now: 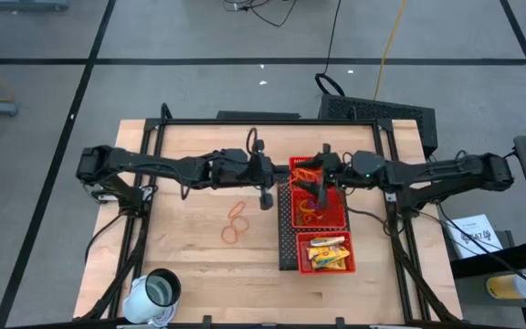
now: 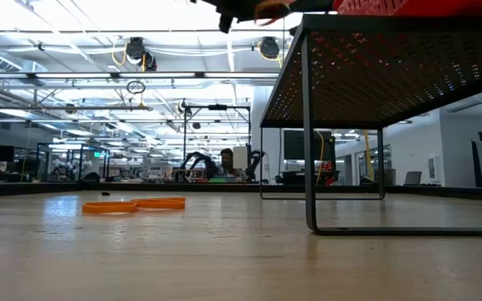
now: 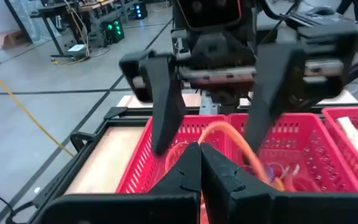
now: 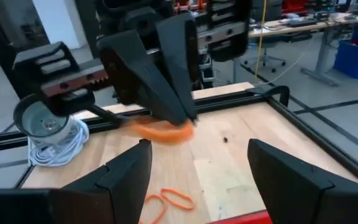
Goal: Pick & Place Office Desk Supplies
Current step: Put the orange rubber band into the top red bin on the shelf
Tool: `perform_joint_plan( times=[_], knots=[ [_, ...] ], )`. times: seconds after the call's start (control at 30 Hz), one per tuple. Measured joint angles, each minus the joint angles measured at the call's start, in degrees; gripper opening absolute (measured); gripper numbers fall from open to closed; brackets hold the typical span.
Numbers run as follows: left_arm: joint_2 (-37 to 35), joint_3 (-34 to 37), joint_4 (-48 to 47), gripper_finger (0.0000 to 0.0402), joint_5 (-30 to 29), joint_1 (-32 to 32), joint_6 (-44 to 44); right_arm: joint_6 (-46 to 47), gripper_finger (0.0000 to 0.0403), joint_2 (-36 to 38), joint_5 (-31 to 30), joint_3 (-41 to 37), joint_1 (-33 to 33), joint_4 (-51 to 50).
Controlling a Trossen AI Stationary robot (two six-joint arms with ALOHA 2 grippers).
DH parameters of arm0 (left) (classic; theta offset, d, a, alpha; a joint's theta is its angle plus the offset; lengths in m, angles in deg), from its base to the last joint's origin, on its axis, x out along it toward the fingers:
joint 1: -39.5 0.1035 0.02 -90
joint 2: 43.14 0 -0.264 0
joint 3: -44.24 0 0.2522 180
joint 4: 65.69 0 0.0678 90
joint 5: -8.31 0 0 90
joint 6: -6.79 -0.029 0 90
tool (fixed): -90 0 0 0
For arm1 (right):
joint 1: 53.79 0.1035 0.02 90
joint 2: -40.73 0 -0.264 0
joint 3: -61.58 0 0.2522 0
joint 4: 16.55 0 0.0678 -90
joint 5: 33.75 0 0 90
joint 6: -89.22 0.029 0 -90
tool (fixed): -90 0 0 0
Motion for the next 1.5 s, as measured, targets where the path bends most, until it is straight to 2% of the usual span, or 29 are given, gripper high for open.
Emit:
perform_joint_plan(
  times=[0.23, 0.4, 0.5, 0.63, 0.9, 1.03, 1.23, 1.37, 1.5],
  knots=[
    [1.8, -1.8, -2.1, 0.0, -2.5, 0.2, -2.0, 0.1, 0.0254, -4.1, 6.6, 0.0, 0.2, 3.2],
    [1.4, -1.8, -2.7, 0.0001, -4.2, 0.2, -2.5, 0.1, 0.0253, -4.0, 7.0, 0.0, 0.1, 3.5],
    [1.4, -1.8, -2.8, 0.0001, -4.2, 0.2, -2.5, -0.9, 0.0239, -3.7, 7.0, 0.0, 0.1, 3.1],
    [1.4, -1.8, -2.9, 0.0002, -4.1, 0.2, -2.5, -1.9, 0.0186, -3.6, 7.0, 0.0, 0.1, 1.7],
    [1.4, -1.8, -2.8, 0.0009, -4.2, 0.2, -2.4, -3.5, 0.002, -3.6, 7.0, 0.0, 0.1, 0.3],
    [1.4, -1.8, -2.3, 0.0046, -4.1, 0.1, -1.4, -4.5, 0.0011, -3.6, 7.0, 0.0, 0.1, 0.2],
    [0.1, -1.8, -0.7, 0.0137, -4.1, -1.2, -0.4, -5.5, 0.0004, -2.3, 6.7, 0.0, 0.1, -0.8],
    [-3.3, -1.8, -1.4, 0.0184, -4.1, -2.2, -0.5, -6.1, 0.0002, 1.5, 3.5, 0.2, 0.1, -4.8],
    [-6.4, -1.8, -4.4, 0.0213, -4.1, -2.6, -0.7, -6.1, 0.0002, 6.0, -0.9, 0.1, 0.1, -11.3]
  ],
)
